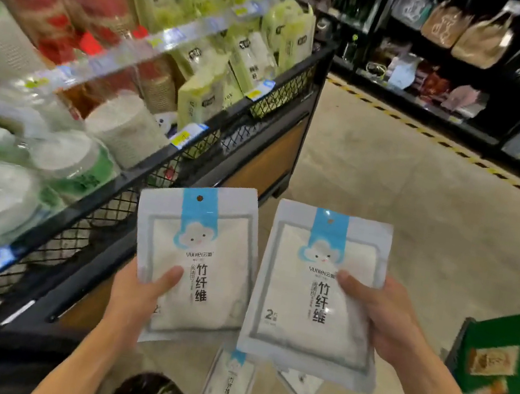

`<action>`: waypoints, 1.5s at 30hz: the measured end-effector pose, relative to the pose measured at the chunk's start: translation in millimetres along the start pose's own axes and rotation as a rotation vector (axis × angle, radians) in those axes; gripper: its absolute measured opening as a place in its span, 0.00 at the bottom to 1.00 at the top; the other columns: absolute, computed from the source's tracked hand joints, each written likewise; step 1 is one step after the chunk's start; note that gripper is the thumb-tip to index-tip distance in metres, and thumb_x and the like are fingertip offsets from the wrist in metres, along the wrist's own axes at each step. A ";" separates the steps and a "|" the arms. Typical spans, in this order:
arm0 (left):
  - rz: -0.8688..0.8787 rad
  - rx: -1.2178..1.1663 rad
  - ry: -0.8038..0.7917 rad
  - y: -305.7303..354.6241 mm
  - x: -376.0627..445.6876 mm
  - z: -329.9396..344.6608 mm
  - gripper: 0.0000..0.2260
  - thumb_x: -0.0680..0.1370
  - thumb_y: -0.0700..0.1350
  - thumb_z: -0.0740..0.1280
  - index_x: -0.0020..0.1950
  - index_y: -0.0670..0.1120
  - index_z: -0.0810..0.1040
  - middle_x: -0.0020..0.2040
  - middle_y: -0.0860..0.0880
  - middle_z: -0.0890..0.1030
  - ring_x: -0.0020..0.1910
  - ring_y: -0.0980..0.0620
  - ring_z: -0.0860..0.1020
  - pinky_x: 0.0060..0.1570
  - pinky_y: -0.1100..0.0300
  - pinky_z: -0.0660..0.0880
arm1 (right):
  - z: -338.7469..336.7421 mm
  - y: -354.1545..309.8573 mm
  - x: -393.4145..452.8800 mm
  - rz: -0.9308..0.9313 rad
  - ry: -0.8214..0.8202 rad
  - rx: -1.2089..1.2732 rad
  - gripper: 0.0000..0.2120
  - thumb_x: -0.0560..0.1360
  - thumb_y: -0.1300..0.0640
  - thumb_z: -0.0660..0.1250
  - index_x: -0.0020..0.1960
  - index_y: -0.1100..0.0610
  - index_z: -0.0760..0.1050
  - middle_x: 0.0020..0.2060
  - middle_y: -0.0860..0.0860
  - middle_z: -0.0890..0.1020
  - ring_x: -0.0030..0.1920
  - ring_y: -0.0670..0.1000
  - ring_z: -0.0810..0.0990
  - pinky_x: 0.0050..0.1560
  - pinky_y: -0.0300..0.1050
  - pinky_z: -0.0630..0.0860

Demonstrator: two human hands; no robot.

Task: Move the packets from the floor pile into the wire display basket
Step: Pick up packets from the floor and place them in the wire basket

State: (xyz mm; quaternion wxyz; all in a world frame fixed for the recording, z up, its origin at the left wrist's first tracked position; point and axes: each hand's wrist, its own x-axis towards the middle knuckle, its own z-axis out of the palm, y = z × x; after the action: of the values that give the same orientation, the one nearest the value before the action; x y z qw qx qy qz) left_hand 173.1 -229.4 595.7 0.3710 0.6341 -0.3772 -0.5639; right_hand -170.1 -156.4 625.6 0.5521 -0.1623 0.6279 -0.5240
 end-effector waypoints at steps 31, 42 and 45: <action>0.179 -0.354 0.978 38.0 -435.5 -199.3 0.17 0.73 0.41 0.75 0.61 0.44 0.81 0.52 0.45 0.87 0.51 0.44 0.86 0.53 0.44 0.81 | 257.6 -79.6 -237.8 -0.056 -1.084 -0.423 0.13 0.74 0.66 0.74 0.58 0.63 0.81 0.49 0.60 0.88 0.48 0.61 0.88 0.48 0.58 0.86; 0.118 -0.561 1.138 -71.4 -595.2 -283.2 0.14 0.75 0.37 0.73 0.60 0.39 0.81 0.53 0.37 0.86 0.48 0.37 0.86 0.50 0.41 0.82 | 308.4 43.0 -390.6 0.002 -1.272 -0.500 0.14 0.74 0.67 0.73 0.60 0.65 0.81 0.51 0.62 0.87 0.52 0.64 0.87 0.58 0.66 0.81; 0.106 -0.590 1.155 -97.5 -629.8 -317.0 0.14 0.76 0.37 0.73 0.61 0.39 0.80 0.52 0.39 0.86 0.49 0.38 0.86 0.48 0.42 0.84 | 325.3 79.8 -429.0 0.011 -1.287 -0.523 0.14 0.75 0.66 0.74 0.60 0.64 0.81 0.51 0.62 0.87 0.52 0.64 0.87 0.59 0.67 0.80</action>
State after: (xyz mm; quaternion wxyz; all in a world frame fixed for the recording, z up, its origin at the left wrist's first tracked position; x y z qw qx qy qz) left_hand 444.4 392.6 810.6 0.6998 0.6873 0.0229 -0.1932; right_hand 285.5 55.3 834.9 0.7600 -0.5653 0.2821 -0.1523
